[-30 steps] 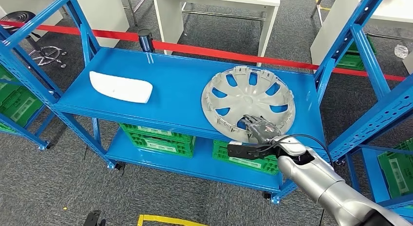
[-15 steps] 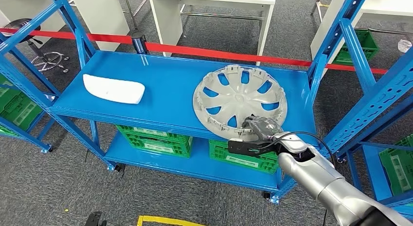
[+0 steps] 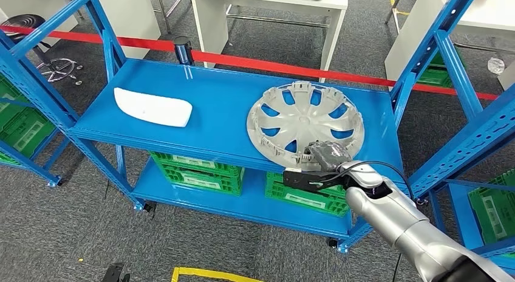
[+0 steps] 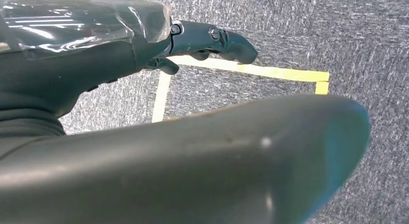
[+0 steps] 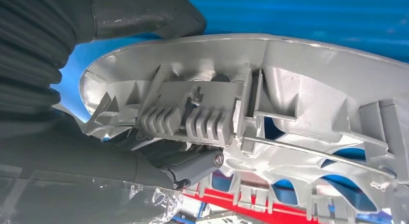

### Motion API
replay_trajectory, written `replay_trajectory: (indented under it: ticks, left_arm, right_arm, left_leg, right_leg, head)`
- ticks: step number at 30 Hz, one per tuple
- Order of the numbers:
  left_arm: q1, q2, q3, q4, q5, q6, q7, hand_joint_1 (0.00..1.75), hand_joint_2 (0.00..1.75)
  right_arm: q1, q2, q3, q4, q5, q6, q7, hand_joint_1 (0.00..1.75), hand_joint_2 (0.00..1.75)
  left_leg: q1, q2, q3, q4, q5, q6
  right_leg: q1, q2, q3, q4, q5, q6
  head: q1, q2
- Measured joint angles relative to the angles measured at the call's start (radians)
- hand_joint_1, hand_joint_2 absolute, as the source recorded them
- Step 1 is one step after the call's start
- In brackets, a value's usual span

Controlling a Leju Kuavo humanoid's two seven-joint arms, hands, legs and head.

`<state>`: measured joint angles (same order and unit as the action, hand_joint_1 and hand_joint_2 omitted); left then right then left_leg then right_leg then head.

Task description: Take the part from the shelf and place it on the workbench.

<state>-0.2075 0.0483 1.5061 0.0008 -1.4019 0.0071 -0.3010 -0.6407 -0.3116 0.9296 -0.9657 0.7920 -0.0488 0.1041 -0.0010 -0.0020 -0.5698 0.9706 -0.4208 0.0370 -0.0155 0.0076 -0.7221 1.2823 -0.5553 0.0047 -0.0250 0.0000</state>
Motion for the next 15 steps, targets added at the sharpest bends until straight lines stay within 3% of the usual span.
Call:
replay_trajectory:
  ticks: [1,2,4,6,8,11,14,15]
  left_arm:
    - [0.000,-0.001,0.000,0.000,0.000,0.000,0.000,0.00,0.00]
    - [0.001,-0.001,0.000,0.000,0.000,0.001,0.000,0.00,0.00]
    - [0.001,-0.003,0.000,0.000,0.000,0.001,-0.001,0.00,0.00]
    - [0.001,-0.004,0.000,0.000,-0.001,0.002,-0.006,0.00,0.87]
    - [0.001,-0.005,0.000,0.000,-0.002,0.007,-0.019,0.00,1.75]
    - [0.004,-0.009,0.000,0.000,-0.002,0.018,-0.041,0.00,1.75]
    - [0.009,-0.012,0.000,0.000,-0.001,0.023,-0.053,0.00,1.75]
    - [0.011,-0.013,0.000,0.000,0.000,0.022,-0.055,0.00,1.75]
  right_arm:
    - [0.000,0.000,0.000,0.001,0.000,0.000,0.000,1.72,1.75]
    - [0.000,0.001,0.000,0.002,0.000,0.000,0.000,1.72,1.75]
    - [-0.004,0.002,-0.001,0.002,0.001,0.000,-0.001,1.72,1.75]
    - [-0.009,0.004,-0.004,0.002,0.001,-0.001,-0.003,1.73,1.75]
    - [-0.013,0.007,-0.008,0.002,0.000,-0.009,-0.004,1.74,1.75]
    - [-0.017,0.010,-0.023,-0.004,-0.006,-0.044,-0.007,1.75,1.75]
    - [-0.028,0.012,-0.057,-0.030,-0.027,-0.087,-0.007,1.75,1.75]
    - [-0.033,0.012,-0.073,-0.044,-0.039,-0.100,-0.007,1.75,1.75]
  left_leg:
    - [-0.002,-0.001,-0.001,0.001,0.000,0.000]
    - [-0.003,-0.002,-0.002,0.003,0.000,0.000]
    - [-0.007,-0.003,-0.003,0.010,-0.002,-0.003]
    - [-0.012,-0.004,-0.007,0.018,-0.006,-0.011]
    - [-0.012,-0.005,-0.011,0.021,-0.006,-0.019]
    - [-0.008,-0.002,-0.037,0.077,-0.037,-0.036]
    - [0.002,-0.001,-0.116,0.260,-0.130,-0.053]
    - [0.006,0.000,-0.139,0.308,-0.147,-0.056]
  right_leg:
    - [0.000,0.000,-0.002,0.009,0.002,0.004]
    - [0.000,0.000,0.015,-0.022,0.018,0.010]
    - [0.001,-0.002,0.087,-0.162,0.067,0.018]
    - [0.003,-0.004,0.138,-0.262,0.097,0.010]
    - [0.006,-0.005,0.146,-0.276,0.102,-0.003]
    - [-0.002,-0.005,0.149,-0.281,0.107,-0.016]
    - [-0.004,-0.006,0.148,-0.281,0.108,-0.021]
    - [-0.004,-0.005,0.147,-0.281,0.108,-0.021]
  head:
    - [0.000,0.000]
    - [0.000,0.000]
    - [0.000,0.000]
    - [-0.001,0.000]
    - [-0.001,0.000]
    - [-0.004,0.000]
    - [-0.009,0.000]
    - [-0.009,0.000]
